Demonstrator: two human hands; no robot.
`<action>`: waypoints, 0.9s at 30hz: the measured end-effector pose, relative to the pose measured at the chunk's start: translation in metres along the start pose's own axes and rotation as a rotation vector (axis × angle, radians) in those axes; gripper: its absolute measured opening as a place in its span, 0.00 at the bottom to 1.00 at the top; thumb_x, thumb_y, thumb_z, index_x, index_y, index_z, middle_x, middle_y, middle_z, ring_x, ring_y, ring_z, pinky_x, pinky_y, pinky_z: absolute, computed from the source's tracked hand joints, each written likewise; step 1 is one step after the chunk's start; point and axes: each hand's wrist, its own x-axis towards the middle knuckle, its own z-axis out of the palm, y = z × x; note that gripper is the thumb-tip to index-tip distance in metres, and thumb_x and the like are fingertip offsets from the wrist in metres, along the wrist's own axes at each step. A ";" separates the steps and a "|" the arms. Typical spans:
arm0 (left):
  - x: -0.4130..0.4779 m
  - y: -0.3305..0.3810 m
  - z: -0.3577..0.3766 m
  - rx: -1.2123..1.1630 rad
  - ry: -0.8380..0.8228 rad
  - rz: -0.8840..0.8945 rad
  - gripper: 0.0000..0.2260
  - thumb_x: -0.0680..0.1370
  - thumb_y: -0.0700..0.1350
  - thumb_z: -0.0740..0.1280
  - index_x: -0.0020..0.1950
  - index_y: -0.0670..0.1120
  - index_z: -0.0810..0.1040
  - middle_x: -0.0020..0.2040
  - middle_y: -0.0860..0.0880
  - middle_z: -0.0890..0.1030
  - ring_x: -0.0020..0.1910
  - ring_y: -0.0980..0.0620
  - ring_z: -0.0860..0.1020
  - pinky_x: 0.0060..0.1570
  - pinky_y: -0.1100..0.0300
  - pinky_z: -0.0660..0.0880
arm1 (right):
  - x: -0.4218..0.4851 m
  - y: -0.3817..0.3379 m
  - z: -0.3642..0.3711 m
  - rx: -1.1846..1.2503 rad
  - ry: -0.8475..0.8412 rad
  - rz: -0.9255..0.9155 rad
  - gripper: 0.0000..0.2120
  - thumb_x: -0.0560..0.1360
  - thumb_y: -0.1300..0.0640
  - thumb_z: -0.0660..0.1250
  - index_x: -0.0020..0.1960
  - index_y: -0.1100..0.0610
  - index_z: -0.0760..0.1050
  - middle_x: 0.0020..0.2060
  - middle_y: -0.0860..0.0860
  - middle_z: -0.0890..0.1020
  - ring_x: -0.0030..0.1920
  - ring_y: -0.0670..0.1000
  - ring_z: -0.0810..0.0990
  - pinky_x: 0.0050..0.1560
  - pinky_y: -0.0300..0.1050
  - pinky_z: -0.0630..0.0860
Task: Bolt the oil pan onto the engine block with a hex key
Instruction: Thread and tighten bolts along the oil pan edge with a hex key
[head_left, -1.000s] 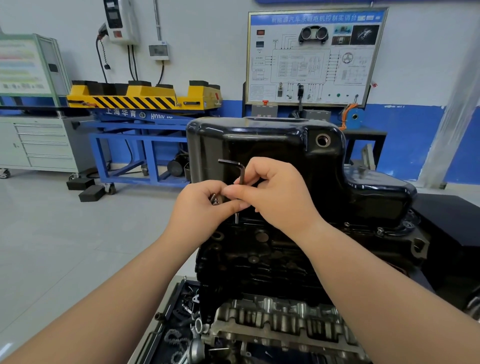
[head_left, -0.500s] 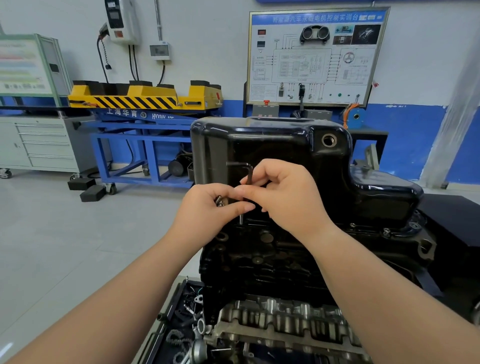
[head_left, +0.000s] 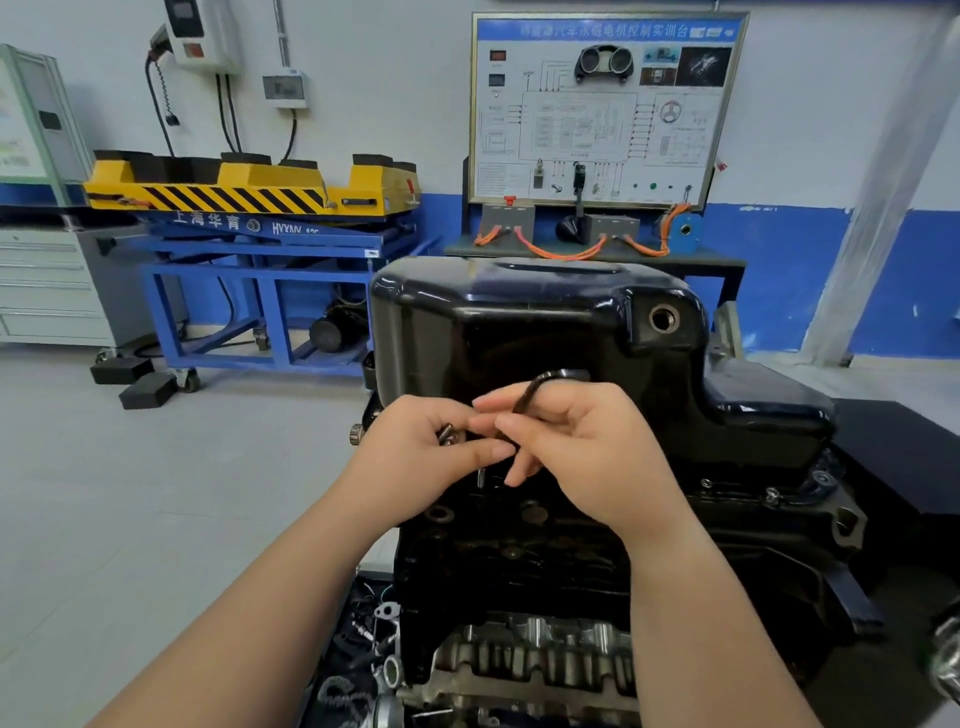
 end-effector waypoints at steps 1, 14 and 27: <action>-0.001 -0.002 0.001 -0.011 0.036 -0.004 0.03 0.67 0.53 0.73 0.39 0.59 0.83 0.29 0.44 0.77 0.28 0.53 0.71 0.33 0.56 0.71 | 0.000 0.001 0.000 -0.013 0.051 -0.005 0.09 0.74 0.65 0.68 0.44 0.51 0.83 0.38 0.50 0.85 0.26 0.46 0.79 0.34 0.37 0.78; -0.007 -0.005 0.003 -0.084 0.082 -0.043 0.04 0.70 0.44 0.73 0.36 0.53 0.84 0.28 0.52 0.80 0.26 0.59 0.73 0.28 0.69 0.68 | 0.002 -0.005 0.006 -0.075 -0.012 0.030 0.12 0.76 0.66 0.65 0.53 0.53 0.81 0.43 0.49 0.85 0.31 0.48 0.81 0.35 0.31 0.75; -0.004 -0.006 0.002 -0.045 0.146 -0.030 0.07 0.64 0.52 0.74 0.31 0.50 0.80 0.25 0.55 0.72 0.26 0.61 0.68 0.28 0.70 0.65 | 0.005 -0.002 0.019 -0.120 0.174 -0.010 0.06 0.69 0.60 0.74 0.38 0.54 0.77 0.37 0.49 0.83 0.27 0.52 0.79 0.29 0.35 0.75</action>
